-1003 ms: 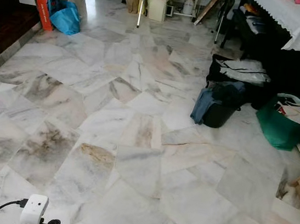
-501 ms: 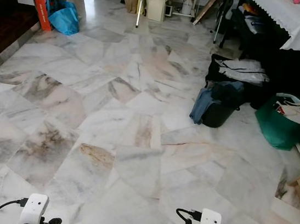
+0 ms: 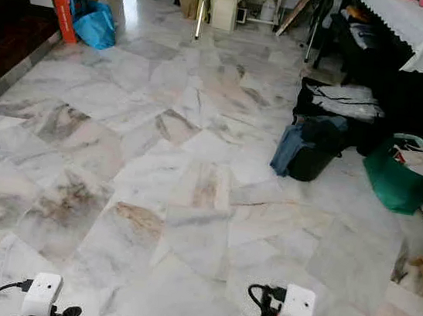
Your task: Move the pillow to the sofa from floor
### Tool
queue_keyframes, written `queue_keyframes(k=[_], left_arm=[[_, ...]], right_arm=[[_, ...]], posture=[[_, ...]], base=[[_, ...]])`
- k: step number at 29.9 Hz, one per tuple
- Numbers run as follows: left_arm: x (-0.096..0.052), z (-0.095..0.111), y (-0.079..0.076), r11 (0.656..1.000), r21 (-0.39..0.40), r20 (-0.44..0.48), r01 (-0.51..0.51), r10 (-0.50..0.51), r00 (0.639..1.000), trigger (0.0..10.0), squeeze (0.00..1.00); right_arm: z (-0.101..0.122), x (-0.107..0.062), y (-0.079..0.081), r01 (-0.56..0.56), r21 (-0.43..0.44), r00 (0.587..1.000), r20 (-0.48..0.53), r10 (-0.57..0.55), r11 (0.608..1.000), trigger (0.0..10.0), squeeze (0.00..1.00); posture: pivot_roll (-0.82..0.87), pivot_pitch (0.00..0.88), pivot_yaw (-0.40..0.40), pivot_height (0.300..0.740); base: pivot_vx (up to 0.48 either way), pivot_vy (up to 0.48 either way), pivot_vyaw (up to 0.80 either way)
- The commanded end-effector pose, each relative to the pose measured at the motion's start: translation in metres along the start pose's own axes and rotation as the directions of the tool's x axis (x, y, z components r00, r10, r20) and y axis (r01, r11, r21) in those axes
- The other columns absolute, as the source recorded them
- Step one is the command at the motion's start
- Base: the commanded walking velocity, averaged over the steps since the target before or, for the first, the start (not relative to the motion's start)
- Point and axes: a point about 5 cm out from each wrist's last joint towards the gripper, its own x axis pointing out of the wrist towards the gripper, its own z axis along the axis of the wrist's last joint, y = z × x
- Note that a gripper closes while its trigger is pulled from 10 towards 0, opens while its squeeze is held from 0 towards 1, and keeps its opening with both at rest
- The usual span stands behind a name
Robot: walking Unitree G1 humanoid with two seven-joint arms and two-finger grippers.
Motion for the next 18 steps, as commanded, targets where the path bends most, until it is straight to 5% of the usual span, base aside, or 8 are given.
queue_keyframes(k=[1,10,18], left_arm=[[-0.001,-0.004,0.001,1.0,-0.007,-0.011,0.0,0.0,1.0,10.0,0.0],[-0.001,-0.004,0.002,1.0,-0.007,-0.012,-0.003,0.003,1.0,10.0,0.0],[-0.002,-0.004,0.003,1.0,-0.009,-0.012,-0.01,0.01,1.0,10.0,0.0]], right_arm=[[0.013,0.001,-0.002,0.0,-0.002,0.996,0.092,0.0,1.0,10.0,0.0],[0.038,-0.012,0.008,-0.026,-0.022,0.956,0.293,0.031,0.999,10.0,0.0],[0.038,-0.039,0.013,-0.041,-0.053,0.947,0.317,0.056,0.998,10.0,0.0]], posture=[[0.01,0.0,-0.018,0.74],[0.0,0.0,-0.023,0.74],[0.01,0.0,-0.027,0.74]], base=[[0.0,0.0,0.0],[0.0,0.0,0.0],[0.0,0.0,0.0]])
